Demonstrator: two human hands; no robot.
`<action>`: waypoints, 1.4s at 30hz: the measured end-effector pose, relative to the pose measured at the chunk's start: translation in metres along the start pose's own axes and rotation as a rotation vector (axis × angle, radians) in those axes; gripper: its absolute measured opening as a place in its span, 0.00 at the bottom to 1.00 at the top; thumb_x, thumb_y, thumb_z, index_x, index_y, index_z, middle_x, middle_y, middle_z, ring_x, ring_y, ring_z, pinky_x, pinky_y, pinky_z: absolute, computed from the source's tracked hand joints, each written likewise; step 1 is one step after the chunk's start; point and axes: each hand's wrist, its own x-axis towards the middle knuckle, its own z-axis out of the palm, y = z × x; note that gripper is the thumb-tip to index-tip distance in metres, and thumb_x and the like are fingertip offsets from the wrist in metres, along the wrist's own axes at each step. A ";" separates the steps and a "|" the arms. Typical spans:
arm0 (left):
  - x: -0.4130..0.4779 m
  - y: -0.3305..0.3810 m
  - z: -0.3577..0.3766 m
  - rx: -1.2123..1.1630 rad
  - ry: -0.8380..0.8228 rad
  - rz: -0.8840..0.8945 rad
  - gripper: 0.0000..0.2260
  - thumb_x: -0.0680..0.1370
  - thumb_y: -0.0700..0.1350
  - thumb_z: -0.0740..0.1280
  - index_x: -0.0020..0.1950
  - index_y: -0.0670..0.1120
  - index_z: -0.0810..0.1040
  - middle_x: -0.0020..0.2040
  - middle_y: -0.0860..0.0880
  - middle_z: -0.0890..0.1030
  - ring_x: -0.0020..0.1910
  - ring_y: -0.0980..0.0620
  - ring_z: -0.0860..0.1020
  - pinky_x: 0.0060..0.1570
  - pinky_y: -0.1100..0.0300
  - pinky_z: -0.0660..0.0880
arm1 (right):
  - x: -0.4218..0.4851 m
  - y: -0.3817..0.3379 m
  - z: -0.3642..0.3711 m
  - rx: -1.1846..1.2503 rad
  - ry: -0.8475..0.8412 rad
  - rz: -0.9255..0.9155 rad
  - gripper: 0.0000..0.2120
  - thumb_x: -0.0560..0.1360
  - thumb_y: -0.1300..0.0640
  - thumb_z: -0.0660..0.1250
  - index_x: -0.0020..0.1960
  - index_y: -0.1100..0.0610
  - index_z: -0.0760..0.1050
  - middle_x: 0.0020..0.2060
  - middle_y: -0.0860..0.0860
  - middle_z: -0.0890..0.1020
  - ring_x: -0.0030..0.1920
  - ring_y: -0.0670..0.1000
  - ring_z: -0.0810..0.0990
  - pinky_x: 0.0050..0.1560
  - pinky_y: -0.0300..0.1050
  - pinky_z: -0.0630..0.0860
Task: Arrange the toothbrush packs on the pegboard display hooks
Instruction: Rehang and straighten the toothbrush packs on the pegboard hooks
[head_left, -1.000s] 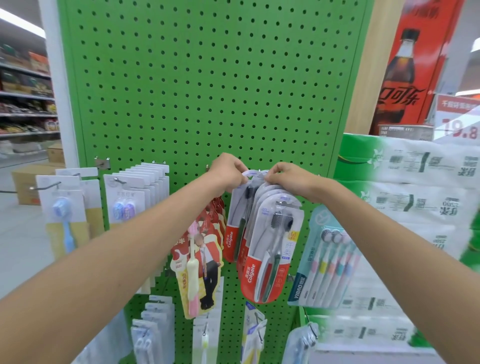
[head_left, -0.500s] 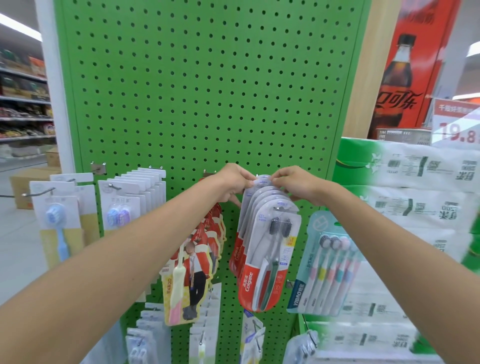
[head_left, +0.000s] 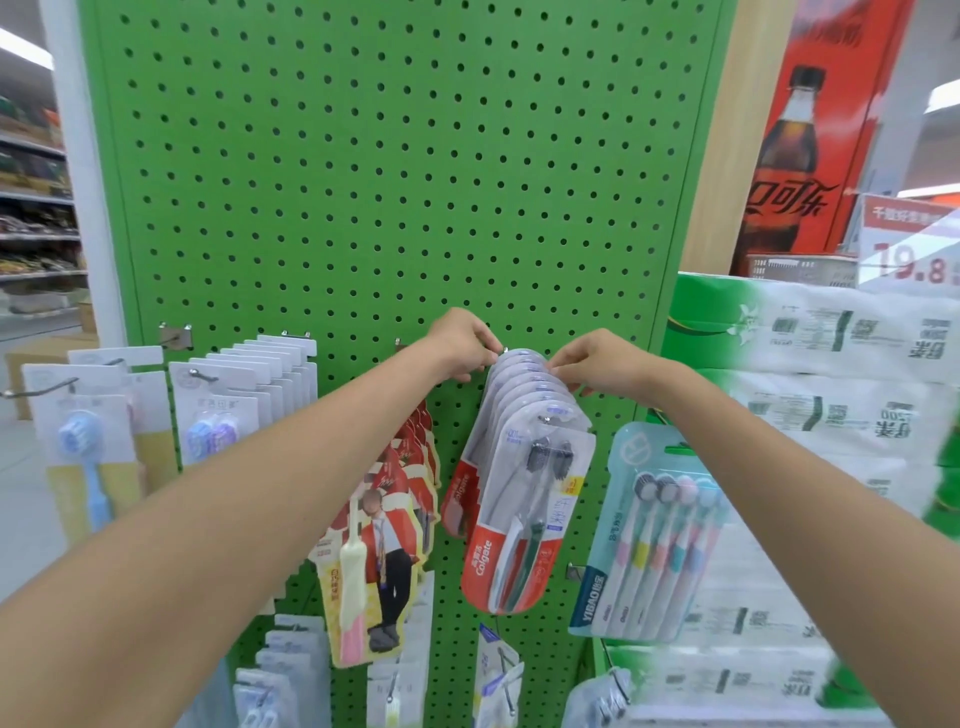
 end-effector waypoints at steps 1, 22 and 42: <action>0.003 0.000 0.002 0.018 -0.020 0.006 0.04 0.78 0.37 0.69 0.46 0.45 0.80 0.50 0.48 0.81 0.51 0.50 0.79 0.51 0.55 0.78 | 0.000 0.001 0.000 0.000 -0.005 -0.004 0.08 0.80 0.57 0.66 0.53 0.58 0.82 0.48 0.53 0.84 0.45 0.50 0.79 0.45 0.42 0.76; -0.005 0.007 -0.021 0.098 -0.080 -0.012 0.05 0.77 0.37 0.69 0.51 0.37 0.81 0.46 0.43 0.83 0.41 0.49 0.83 0.34 0.60 0.81 | -0.001 0.007 0.004 0.056 0.019 -0.002 0.07 0.80 0.58 0.65 0.50 0.58 0.82 0.43 0.50 0.84 0.42 0.48 0.80 0.45 0.40 0.78; -0.069 -0.002 -0.023 0.314 0.179 -0.039 0.04 0.76 0.38 0.70 0.48 0.38 0.82 0.42 0.43 0.83 0.30 0.52 0.84 0.42 0.55 0.83 | -0.042 -0.052 0.019 0.016 0.219 -0.116 0.13 0.82 0.59 0.58 0.63 0.59 0.77 0.61 0.55 0.80 0.59 0.52 0.78 0.57 0.42 0.72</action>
